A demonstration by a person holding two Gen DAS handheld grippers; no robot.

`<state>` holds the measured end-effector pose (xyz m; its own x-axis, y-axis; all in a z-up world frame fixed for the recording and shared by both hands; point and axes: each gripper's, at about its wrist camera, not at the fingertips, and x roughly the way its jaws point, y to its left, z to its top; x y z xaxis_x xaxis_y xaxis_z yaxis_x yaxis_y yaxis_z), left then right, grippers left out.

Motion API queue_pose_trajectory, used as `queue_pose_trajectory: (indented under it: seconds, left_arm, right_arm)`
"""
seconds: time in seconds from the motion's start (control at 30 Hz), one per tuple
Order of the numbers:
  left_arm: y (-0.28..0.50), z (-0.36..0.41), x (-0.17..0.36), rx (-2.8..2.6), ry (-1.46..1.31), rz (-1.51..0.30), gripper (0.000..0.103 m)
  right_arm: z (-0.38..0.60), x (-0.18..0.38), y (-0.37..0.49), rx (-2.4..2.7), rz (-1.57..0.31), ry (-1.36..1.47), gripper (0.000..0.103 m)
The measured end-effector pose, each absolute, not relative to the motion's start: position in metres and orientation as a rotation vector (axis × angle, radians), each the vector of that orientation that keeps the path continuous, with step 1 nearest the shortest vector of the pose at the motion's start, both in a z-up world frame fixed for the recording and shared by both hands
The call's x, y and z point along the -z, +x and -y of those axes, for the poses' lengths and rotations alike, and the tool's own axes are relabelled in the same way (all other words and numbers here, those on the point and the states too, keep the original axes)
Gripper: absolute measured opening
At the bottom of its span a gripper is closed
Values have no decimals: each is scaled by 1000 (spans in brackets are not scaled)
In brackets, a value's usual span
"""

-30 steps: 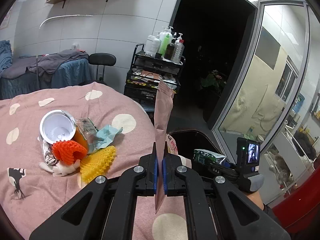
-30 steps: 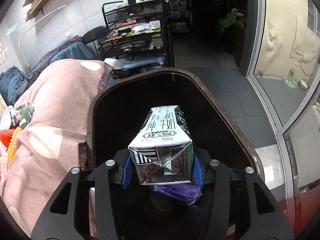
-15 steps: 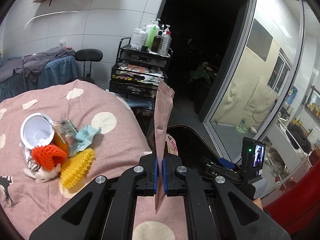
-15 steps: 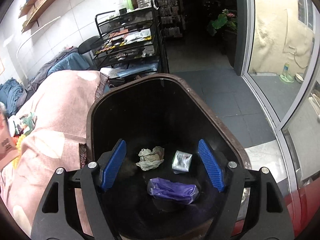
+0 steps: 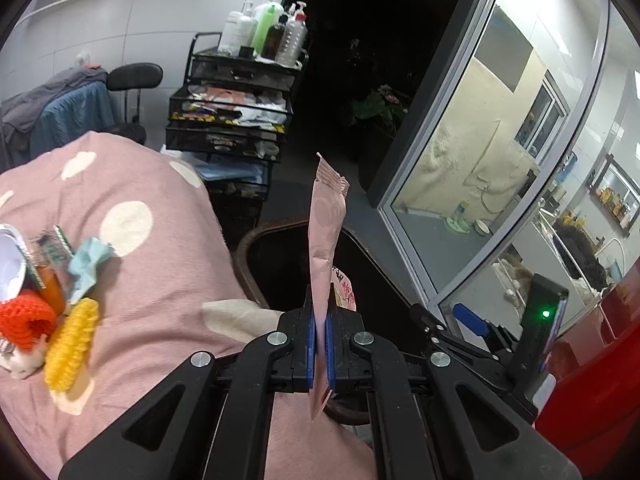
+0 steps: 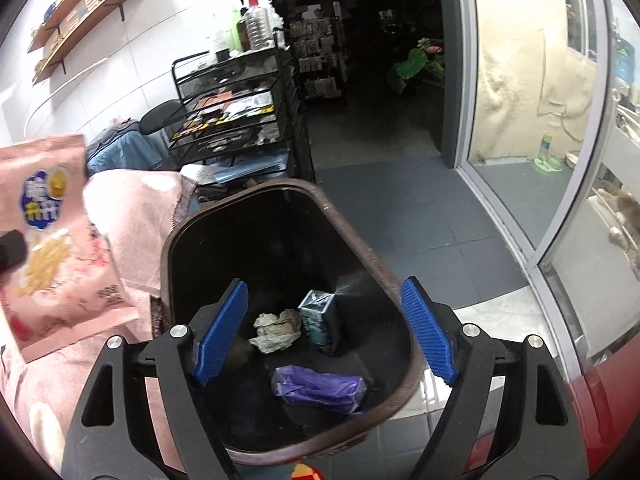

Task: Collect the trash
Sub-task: 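Lower the pink snack bag into the black bin and open the left tool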

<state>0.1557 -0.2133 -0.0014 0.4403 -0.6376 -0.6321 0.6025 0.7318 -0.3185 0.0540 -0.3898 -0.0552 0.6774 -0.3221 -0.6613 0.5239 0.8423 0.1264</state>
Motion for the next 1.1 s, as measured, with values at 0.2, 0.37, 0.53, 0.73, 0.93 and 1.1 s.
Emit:
queue_pose_trajectory:
  seconds: [0.2,0.37,0.53,0.73,0.93,1.1]
  left_arm:
    - [163,243,16,796,-8,-865,5]
    - [171,263,29,793,23,-917,4]
    - [176,276,38,790,45,-948,5]
    - [180,288,45,776,91,-974,6]
    - [176,285,46,727,131,-932,83]
    - [171,282,38,738,168,-900,93]
  right_arm:
    - [405,56,43,529,-676,331,80]
    - [416,58,37,559,-683,343,80]
    - [423,62,34,570,-695,346,80]
    - [427,62,34,571,-694,352,80]
    - [430,63,31,585,-688,366,89]
    - [432,63,30,594,-683,385,93]
